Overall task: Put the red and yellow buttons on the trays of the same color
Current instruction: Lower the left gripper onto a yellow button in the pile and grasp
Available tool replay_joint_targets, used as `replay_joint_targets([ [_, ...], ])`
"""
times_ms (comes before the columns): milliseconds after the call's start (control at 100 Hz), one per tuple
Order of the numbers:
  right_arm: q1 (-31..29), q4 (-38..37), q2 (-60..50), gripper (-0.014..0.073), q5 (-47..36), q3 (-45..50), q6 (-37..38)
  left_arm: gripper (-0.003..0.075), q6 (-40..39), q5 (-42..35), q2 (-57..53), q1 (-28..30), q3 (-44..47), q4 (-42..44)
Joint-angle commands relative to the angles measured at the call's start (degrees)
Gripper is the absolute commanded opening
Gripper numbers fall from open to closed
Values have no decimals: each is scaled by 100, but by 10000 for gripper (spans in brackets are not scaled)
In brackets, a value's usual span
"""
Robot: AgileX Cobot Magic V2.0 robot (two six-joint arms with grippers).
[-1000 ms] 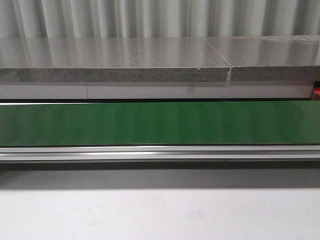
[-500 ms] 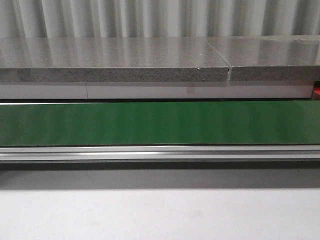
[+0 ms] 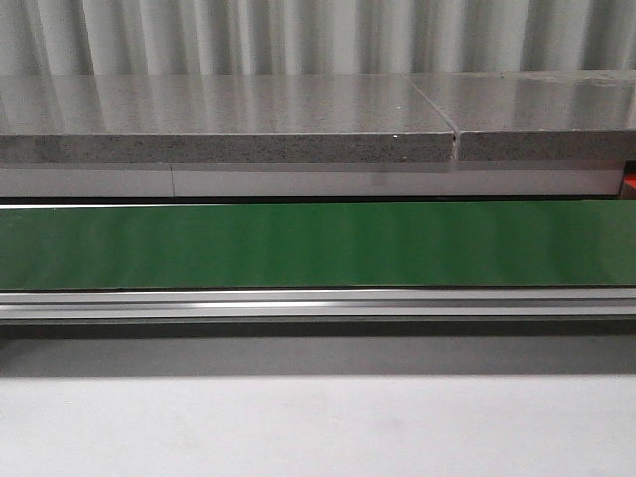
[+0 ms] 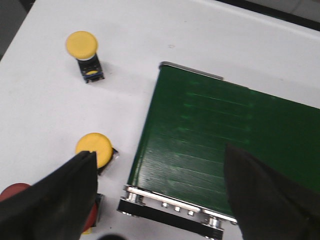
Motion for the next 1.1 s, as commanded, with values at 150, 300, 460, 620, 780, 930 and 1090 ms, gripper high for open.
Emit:
replay_joint_targets([
  [150,10,115,41,-66,-366,-130,-48,566,-60,720,1223,638,-1184,-47],
  [300,10,115,41,-66,-366,-130,-48,566,-60,1139,2106,790,-1924,-133],
  [460,10,115,41,-66,-366,-130,-48,566,-60,1528,3051,790,-2791,-144],
  [620,10,115,41,-66,-366,-130,-48,566,-72,2015,3960,790,-3626,-144],
  [780,10,115,41,-66,-366,-130,-48,566,-239,2016,4652,790,-4227,136],
  [930,10,115,41,-66,-366,-130,-48,566,-239,1607,5053,790,-4555,99],
  [1090,10,115,41,-66,-366,-130,-48,564,-359,1037,5295,790,-4606,50],
])
